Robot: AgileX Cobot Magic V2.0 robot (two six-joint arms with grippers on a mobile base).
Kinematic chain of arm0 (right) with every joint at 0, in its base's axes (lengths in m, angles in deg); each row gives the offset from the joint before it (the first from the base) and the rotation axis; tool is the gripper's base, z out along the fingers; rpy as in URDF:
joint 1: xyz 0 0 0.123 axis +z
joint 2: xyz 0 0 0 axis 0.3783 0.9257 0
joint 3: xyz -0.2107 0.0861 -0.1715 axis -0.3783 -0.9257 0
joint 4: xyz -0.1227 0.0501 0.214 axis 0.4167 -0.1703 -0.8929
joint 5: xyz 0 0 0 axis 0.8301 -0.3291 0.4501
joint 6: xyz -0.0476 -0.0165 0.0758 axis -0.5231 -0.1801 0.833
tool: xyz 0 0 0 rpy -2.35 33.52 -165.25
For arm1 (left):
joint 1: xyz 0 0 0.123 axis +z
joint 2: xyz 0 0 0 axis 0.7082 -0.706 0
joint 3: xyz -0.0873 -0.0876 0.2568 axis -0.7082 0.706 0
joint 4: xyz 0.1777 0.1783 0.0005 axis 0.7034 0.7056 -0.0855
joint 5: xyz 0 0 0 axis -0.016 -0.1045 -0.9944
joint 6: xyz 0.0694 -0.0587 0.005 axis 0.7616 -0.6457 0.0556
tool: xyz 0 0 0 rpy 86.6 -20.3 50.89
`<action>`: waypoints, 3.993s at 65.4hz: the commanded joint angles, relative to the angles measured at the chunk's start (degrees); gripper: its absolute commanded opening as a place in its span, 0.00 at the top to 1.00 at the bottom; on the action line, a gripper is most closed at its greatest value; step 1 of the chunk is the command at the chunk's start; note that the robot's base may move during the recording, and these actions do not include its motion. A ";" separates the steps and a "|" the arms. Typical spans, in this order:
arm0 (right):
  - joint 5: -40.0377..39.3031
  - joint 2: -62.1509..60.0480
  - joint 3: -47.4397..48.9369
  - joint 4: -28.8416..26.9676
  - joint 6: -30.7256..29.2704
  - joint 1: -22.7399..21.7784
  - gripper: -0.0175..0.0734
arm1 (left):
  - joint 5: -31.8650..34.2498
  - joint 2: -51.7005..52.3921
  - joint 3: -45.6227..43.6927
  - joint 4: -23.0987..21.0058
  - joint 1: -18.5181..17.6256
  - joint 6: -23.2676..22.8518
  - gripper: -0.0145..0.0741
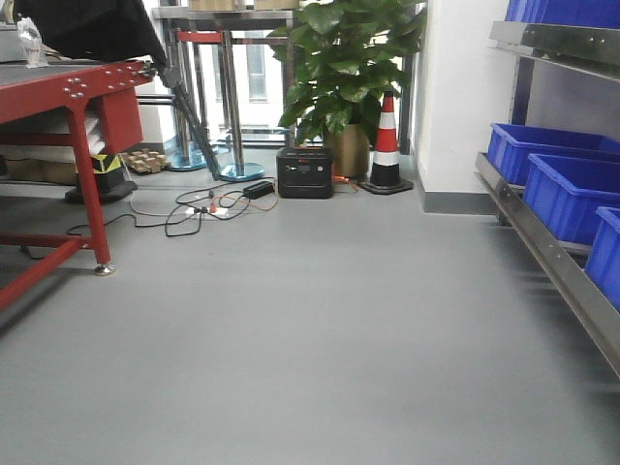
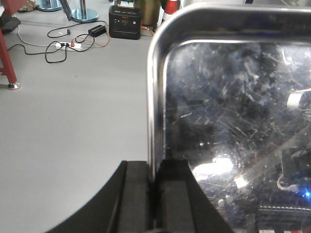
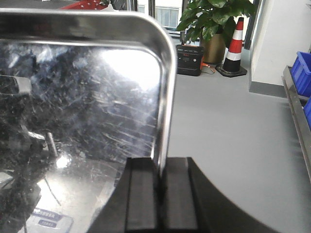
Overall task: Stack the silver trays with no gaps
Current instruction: 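Continue driving toward the red workbench with the tray held, then turn the base toward the blue-bin rack holding the silver tray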
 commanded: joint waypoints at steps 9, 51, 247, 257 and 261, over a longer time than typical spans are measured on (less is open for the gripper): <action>0.00 -0.18 0.43 2.65 -0.61 0.12 0.89 | 1.85 0.12 -0.44 0.80 -0.29 0.12 0.85; -0.45 -0.18 0.43 2.65 -0.61 0.12 0.89 | 1.85 0.12 -0.44 0.80 -0.29 0.12 0.85; -0.28 -0.18 0.43 2.65 -0.61 0.12 0.89 | 1.85 0.12 -0.44 1.13 -0.29 0.12 0.85; 0.24 -0.18 0.43 2.75 -0.61 0.12 0.89 | 1.85 0.12 -0.44 1.13 -0.29 0.12 0.85; 0.90 -0.18 0.43 3.03 -0.61 0.12 0.89 | 1.85 0.12 -0.44 1.28 -0.29 0.12 0.85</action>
